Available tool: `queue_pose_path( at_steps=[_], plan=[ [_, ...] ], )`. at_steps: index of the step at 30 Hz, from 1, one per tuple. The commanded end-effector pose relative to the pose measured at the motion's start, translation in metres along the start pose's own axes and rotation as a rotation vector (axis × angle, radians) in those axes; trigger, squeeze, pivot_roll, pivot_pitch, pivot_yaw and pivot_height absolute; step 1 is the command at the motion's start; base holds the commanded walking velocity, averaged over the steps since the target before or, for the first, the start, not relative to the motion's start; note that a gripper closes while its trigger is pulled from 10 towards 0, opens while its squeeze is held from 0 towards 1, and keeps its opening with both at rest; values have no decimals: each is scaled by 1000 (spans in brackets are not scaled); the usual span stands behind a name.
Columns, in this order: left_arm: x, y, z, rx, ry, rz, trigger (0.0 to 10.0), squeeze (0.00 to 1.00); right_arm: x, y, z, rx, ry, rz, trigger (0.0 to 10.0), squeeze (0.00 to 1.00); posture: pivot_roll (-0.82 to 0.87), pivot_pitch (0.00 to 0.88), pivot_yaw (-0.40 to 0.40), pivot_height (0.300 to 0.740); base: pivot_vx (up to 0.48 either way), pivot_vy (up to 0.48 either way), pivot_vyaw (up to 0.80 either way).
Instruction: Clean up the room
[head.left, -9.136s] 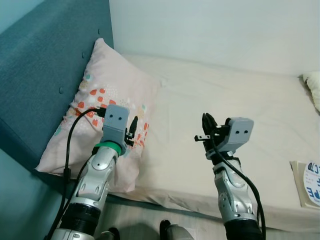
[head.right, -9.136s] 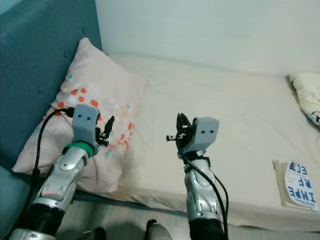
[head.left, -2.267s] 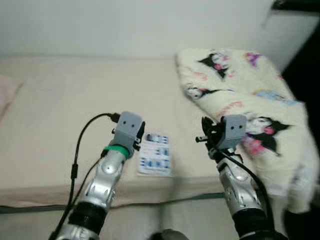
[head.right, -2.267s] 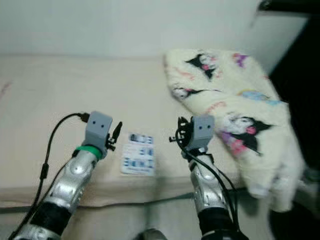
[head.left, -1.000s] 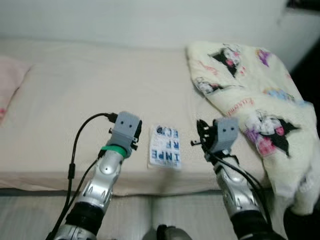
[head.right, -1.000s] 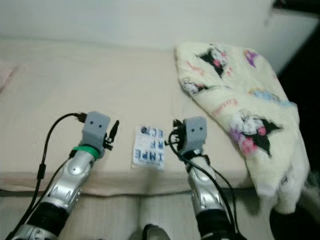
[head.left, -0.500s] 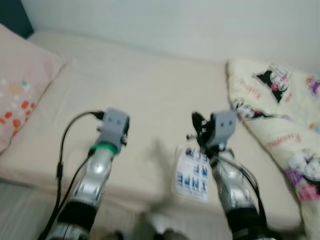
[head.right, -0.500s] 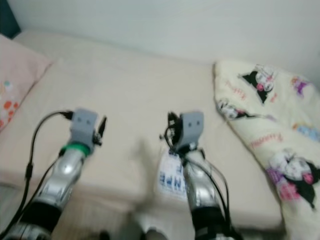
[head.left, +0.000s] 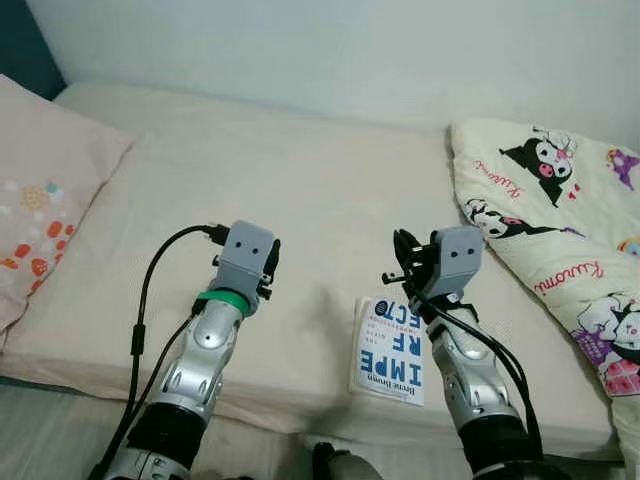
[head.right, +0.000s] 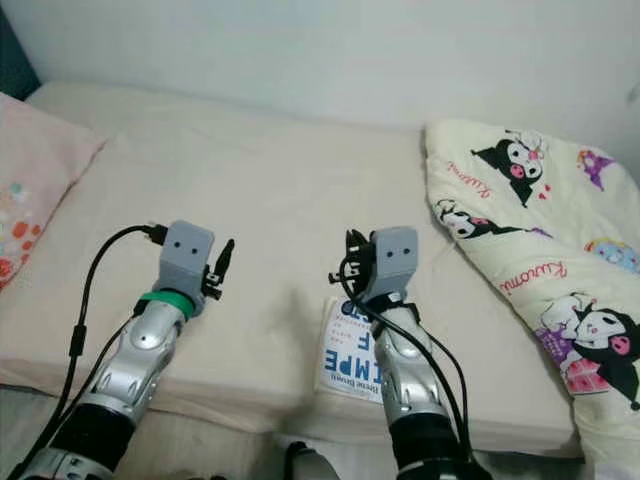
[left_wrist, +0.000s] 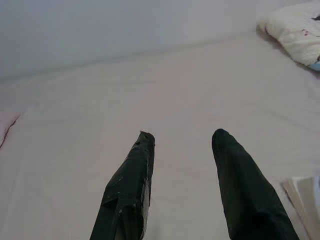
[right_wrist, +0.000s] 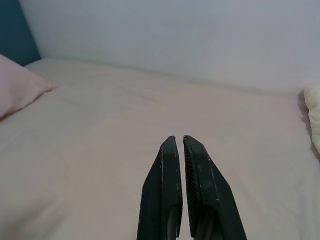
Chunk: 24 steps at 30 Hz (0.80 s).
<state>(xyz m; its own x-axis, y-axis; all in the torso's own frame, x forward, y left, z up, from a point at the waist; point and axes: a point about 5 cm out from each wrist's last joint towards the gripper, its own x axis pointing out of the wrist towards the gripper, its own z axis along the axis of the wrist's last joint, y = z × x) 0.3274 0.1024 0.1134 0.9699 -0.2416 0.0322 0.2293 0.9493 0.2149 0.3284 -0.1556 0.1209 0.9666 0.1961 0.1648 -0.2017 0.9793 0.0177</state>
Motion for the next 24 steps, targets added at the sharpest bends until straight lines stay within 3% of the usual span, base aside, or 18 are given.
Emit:
queue_pose_path(
  at_steps=[1, 24],
  plan=[
    [-4, -9, -3, 1, 2, -42, 10000, 0, -7, -6, -11, 30, 49, -44, 10000, 0, -170, 77, -14, 740, 0, 0, 0],
    [-6, -10, -7, 10, 22, -62, 10000, 0, -12, -6, -17, 58, 72, -63, 10000, 0, -173, 99, -5, 655, 0, 0, 0]
  ],
)
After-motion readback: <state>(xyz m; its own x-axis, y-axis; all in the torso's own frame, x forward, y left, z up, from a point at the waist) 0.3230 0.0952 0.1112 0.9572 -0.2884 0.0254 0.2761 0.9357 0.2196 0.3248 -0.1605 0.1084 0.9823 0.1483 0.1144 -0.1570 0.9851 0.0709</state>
